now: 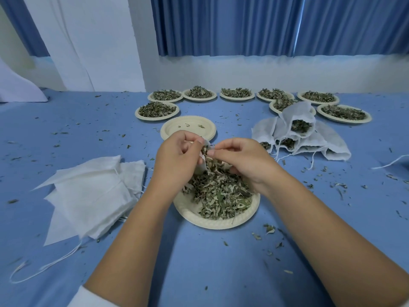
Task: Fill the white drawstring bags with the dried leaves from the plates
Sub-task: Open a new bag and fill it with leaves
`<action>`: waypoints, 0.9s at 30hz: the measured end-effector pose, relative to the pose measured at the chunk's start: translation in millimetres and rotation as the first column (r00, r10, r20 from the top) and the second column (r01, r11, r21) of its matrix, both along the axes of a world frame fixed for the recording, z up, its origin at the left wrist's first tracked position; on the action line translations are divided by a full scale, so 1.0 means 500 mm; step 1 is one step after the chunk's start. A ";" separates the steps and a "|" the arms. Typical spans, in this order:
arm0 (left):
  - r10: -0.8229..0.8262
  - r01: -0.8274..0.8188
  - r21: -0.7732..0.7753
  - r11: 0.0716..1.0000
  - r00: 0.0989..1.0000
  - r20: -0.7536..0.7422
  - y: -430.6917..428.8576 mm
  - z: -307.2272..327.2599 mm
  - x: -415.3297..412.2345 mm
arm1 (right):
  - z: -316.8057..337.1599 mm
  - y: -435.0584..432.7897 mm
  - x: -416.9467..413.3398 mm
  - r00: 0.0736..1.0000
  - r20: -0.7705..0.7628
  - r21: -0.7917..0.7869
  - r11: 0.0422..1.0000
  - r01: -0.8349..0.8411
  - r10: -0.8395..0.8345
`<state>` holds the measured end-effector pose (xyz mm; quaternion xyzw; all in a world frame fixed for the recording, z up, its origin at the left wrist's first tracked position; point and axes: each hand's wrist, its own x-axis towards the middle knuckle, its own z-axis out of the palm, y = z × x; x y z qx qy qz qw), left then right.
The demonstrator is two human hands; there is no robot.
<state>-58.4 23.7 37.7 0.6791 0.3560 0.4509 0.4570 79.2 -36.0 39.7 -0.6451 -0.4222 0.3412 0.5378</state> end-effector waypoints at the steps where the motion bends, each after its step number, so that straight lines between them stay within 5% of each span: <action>1: -0.013 0.015 -0.029 0.999 0.999 0.038 0.000 0.002 0.000 | 0.000 0.001 0.000 0.999 -0.040 -0.044 0.999 0.013 -0.015; 4: -0.041 0.048 -0.075 0.996 0.995 0.095 -0.002 0.005 -0.002 | 0.004 0.000 -0.002 0.957 -0.283 -0.147 0.984 -0.104 0.059; 8: -0.078 0.082 -0.048 0.995 0.993 0.083 -0.007 0.007 -0.001 | 0.011 -0.007 -0.008 0.804 -0.564 -0.057 0.962 -0.266 0.189; 17: -0.112 0.136 0.138 0.981 0.979 -0.168 -0.011 -0.014 0.006 | -0.007 0.003 -0.011 0.934 -0.352 -0.120 0.993 0.015 -0.056; 27: 0.171 -0.148 0.202 0.968 0.980 -0.102 0.009 -0.015 0.001 | 0.032 -0.015 -0.001 0.904 -0.417 -0.186 0.965 -0.185 0.093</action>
